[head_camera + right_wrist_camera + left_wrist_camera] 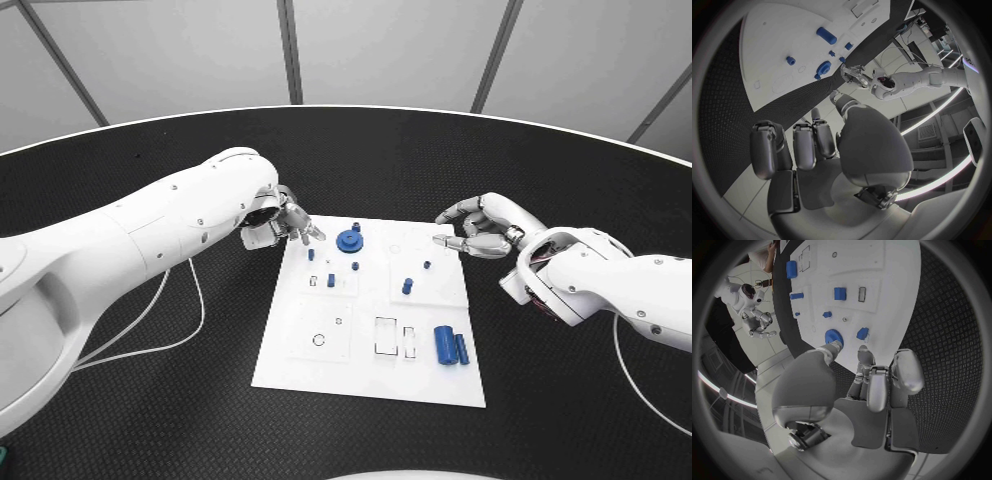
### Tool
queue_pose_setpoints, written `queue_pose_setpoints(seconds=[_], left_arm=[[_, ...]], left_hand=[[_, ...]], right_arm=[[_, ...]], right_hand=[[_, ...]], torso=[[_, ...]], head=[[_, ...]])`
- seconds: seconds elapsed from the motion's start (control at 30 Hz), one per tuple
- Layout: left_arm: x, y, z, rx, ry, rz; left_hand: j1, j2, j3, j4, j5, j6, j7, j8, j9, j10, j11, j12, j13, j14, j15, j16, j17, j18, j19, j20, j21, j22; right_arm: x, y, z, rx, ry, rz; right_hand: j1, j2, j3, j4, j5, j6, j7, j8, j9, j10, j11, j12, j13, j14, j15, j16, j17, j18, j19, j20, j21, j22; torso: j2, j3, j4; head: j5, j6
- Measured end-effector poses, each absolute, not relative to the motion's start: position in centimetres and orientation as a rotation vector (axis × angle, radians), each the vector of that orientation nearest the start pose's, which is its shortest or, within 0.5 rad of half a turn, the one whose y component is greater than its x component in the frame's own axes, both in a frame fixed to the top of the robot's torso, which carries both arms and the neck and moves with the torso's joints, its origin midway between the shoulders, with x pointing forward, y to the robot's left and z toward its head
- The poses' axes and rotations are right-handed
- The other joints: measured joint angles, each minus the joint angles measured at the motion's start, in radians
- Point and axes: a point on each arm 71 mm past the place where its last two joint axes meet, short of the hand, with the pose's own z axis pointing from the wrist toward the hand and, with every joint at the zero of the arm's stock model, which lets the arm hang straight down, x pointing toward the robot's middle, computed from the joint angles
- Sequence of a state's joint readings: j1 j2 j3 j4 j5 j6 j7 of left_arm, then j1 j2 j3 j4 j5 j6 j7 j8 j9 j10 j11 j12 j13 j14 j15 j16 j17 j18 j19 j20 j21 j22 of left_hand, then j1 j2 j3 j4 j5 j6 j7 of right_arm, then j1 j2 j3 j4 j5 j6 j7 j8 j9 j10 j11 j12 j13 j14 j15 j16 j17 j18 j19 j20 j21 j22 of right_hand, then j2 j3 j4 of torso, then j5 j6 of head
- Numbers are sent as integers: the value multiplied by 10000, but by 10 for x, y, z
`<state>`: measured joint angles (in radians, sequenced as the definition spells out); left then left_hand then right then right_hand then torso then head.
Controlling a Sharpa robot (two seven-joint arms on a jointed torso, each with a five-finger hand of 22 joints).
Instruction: Assemble the parts on the task board
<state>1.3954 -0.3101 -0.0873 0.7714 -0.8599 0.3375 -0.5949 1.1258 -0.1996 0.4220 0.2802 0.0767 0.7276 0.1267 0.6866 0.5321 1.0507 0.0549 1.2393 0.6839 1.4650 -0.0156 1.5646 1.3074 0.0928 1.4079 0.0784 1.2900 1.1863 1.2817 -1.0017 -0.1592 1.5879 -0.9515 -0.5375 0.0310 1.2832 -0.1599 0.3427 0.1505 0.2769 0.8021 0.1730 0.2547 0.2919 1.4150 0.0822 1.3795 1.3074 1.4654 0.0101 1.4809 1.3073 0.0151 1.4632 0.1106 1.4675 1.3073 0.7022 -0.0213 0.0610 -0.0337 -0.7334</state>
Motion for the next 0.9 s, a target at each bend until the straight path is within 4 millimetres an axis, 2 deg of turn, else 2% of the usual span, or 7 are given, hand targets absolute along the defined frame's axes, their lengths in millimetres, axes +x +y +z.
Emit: queue_pose_setpoints(seconds=[0.43,0.9], left_arm=[[603,157,-174,-3621,23945,-2293],[605,159,-175,-3296,23575,-1674]], left_hand=[[0,0,-138,-2,0,126,-54,185,-9,70,-71,38,31,0,0,0,0,0,34,-35,38,66],[52,52,-137,-1,1,161,-90,185,-8,70,-71,38,32,0,0,0,-1,0,34,-35,37,64]], right_arm=[[473,-270,-174,3452,15696,7876],[472,-270,-174,3465,15702,7871]], right_hand=[[0,0,0,0,0,0,0,0,1,0,0,0,-1,0,0,0,8,0,0,0,0,0],[0,0,0,0,0,0,0,0,-14,0,0,0,7,0,0,0,6,0,0,0,0,0]], torso=[[-25,10,2],[-26,15,-2]], head=[[12,-42],[-16,-67]])
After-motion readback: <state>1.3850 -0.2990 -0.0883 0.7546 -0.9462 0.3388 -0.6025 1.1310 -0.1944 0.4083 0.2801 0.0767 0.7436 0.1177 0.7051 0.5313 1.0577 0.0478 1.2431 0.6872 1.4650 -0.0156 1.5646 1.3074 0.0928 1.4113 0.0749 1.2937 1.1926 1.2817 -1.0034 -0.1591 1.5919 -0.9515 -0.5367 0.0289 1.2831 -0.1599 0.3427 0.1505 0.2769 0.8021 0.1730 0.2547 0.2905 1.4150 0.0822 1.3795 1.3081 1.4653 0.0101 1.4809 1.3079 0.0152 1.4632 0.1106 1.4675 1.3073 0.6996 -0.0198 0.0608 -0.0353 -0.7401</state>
